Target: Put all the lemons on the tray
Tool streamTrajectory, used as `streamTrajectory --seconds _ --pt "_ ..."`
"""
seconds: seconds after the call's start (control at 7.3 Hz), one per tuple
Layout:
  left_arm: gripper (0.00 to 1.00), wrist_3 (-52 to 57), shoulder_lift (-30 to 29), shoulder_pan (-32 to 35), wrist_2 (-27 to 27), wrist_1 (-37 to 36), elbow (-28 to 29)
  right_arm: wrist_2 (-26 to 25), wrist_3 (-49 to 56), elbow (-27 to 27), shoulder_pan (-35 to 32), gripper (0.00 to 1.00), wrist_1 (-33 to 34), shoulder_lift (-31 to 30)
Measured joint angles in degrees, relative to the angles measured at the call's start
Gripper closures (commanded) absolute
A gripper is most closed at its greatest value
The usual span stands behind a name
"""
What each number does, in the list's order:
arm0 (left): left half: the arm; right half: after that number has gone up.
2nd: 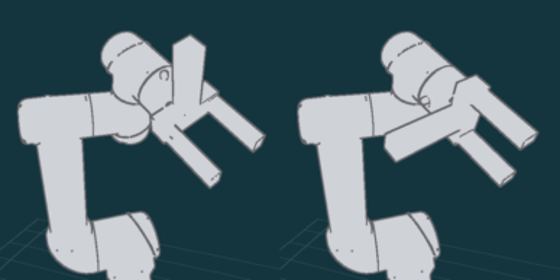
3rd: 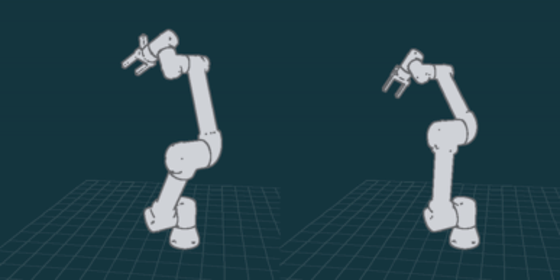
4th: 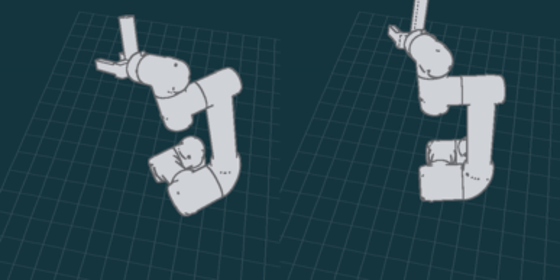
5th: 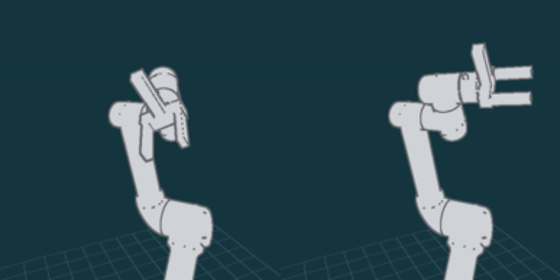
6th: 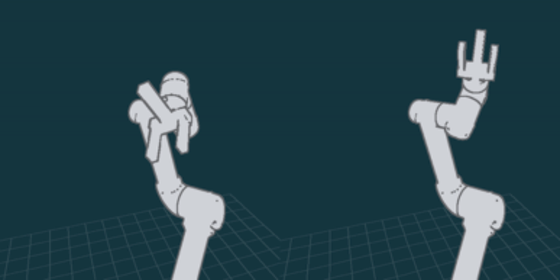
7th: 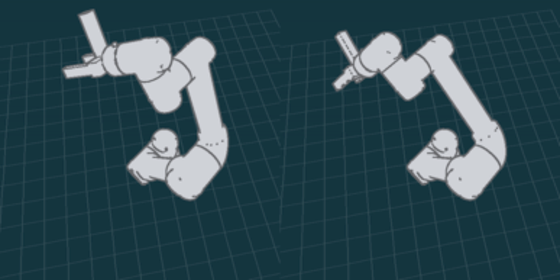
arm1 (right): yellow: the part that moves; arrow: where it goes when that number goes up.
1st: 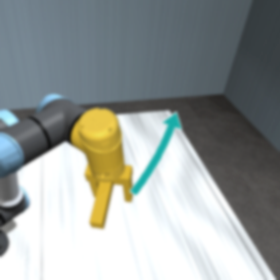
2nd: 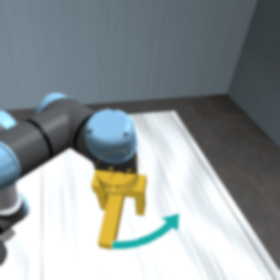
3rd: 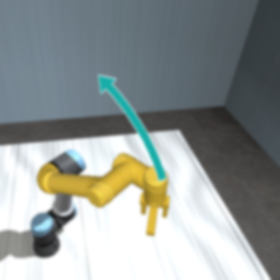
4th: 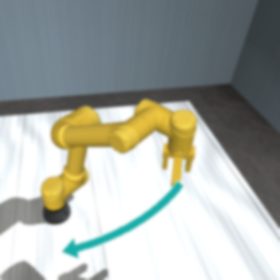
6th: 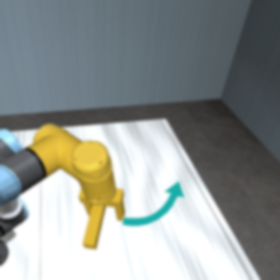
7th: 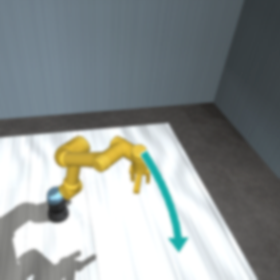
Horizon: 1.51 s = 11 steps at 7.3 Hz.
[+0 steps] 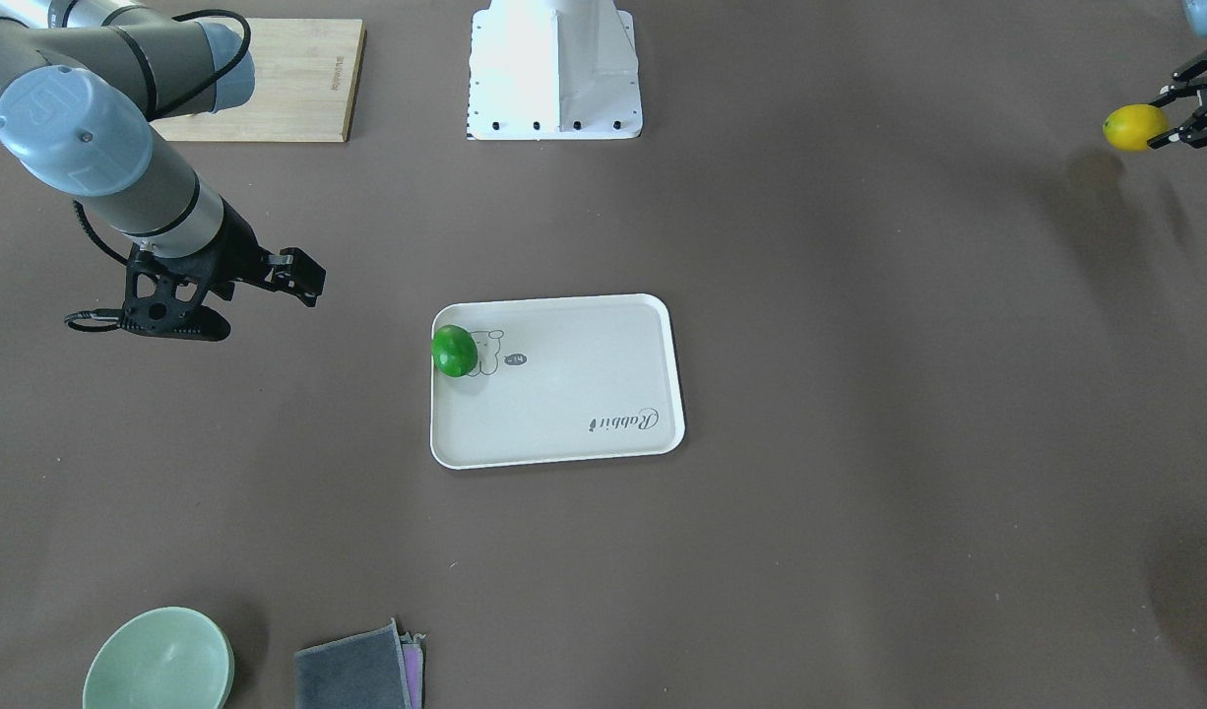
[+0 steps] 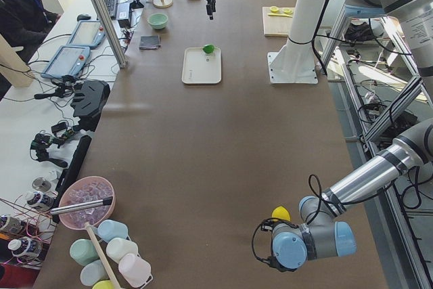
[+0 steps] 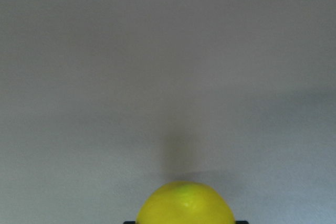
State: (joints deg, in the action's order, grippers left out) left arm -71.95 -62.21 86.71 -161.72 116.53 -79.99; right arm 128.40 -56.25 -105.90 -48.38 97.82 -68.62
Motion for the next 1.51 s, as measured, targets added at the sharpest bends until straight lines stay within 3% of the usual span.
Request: streamTrajectory --seconds 0.27,0.55,0.96,1.23,1.51 --pt "1.00 -0.4 -0.1 -0.3 3.8 0.1 -6.9 0.2 0.0 -0.2 -0.2 0.00 0.0 0.1" --pt "1.00 2.5 0.0 -0.3 12.7 0.3 -13.6 0.3 0.0 -0.6 -0.3 0.00 0.1 0.1" --pt "1.00 20.9 -1.5 0.1 20.2 0.2 -22.6 0.5 0.0 -1.1 -0.6 0.00 0.1 0.1" --pt "1.00 28.1 -10.4 -0.6 21.1 -0.1 -25.9 0.8 0.3 -1.3 -2.5 0.00 0.2 -0.1" --pt "1.00 28.9 -21.0 -7.2 21.3 -3.0 -26.4 1.0 4.4 -1.7 -6.6 0.00 1.1 -0.8"
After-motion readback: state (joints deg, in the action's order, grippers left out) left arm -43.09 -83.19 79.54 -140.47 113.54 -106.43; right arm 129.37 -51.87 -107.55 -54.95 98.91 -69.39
